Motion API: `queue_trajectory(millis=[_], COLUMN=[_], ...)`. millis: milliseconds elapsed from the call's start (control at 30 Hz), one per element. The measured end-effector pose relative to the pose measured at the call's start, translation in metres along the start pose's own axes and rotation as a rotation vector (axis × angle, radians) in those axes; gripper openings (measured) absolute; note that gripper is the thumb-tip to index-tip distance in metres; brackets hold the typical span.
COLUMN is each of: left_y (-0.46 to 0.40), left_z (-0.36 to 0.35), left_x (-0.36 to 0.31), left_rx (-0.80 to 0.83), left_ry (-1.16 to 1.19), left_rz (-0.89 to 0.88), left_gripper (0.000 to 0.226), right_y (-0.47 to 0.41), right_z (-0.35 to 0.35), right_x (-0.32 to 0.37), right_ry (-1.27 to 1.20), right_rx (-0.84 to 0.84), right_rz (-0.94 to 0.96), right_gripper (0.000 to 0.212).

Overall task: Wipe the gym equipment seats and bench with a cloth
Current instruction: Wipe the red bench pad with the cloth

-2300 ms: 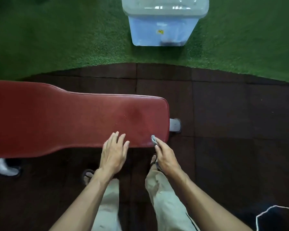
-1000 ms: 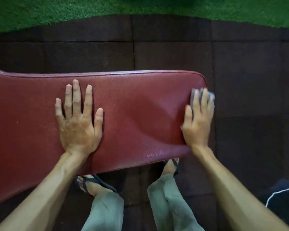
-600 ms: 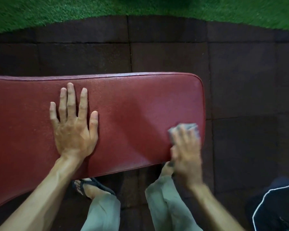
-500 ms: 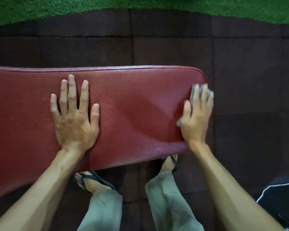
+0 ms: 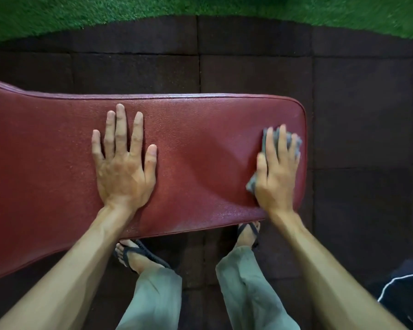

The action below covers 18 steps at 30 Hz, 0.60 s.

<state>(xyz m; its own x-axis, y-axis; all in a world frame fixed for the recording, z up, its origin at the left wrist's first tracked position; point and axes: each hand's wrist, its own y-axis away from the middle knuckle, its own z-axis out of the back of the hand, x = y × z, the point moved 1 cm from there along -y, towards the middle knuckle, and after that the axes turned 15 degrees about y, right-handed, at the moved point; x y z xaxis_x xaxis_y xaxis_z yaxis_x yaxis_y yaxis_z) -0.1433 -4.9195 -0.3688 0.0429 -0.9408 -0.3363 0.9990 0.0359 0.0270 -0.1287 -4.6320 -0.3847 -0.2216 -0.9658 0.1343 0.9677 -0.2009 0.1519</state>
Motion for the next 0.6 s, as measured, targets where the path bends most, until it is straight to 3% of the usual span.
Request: queue_trajectory(millis=[100,200,333,467,533,600], left_y=[0.001,0.0,0.001,0.0,0.0,0.001], left_z=[-0.001,-0.001,0.0,-0.002,-0.003,-0.004], left_x=[0.001,0.002,0.003,0.003,0.004,0.004], left_rx=[-0.014,-0.027,-0.036,-0.032,-0.031,-0.03], left_ry=[-0.004,0.015,0.024,-0.002,-0.001,-0.007], left_rz=[-0.008,-0.02,-0.02,-0.015,-0.02,-0.025], left_gripper=[0.06,0.058,0.057,0.058,0.058,0.058], right_y=[-0.046,-0.001,0.065,0.027,-0.021,-0.053], right_z=[-0.002,-0.002,-0.006,-0.002,0.001,0.001], right_x=[0.079,0.137,0.083,0.006,0.017,0.065], right_ry=[-0.005,0.002,0.051,0.026,-0.029,-0.016], right_rx=[-0.131,-0.111,-0.039,0.018,-0.024,-0.098], right_rz=[0.075,0.452,0.67,0.342,0.138,0.109], right_gripper=[0.055,0.053,0.051,0.054,0.055,0.055])
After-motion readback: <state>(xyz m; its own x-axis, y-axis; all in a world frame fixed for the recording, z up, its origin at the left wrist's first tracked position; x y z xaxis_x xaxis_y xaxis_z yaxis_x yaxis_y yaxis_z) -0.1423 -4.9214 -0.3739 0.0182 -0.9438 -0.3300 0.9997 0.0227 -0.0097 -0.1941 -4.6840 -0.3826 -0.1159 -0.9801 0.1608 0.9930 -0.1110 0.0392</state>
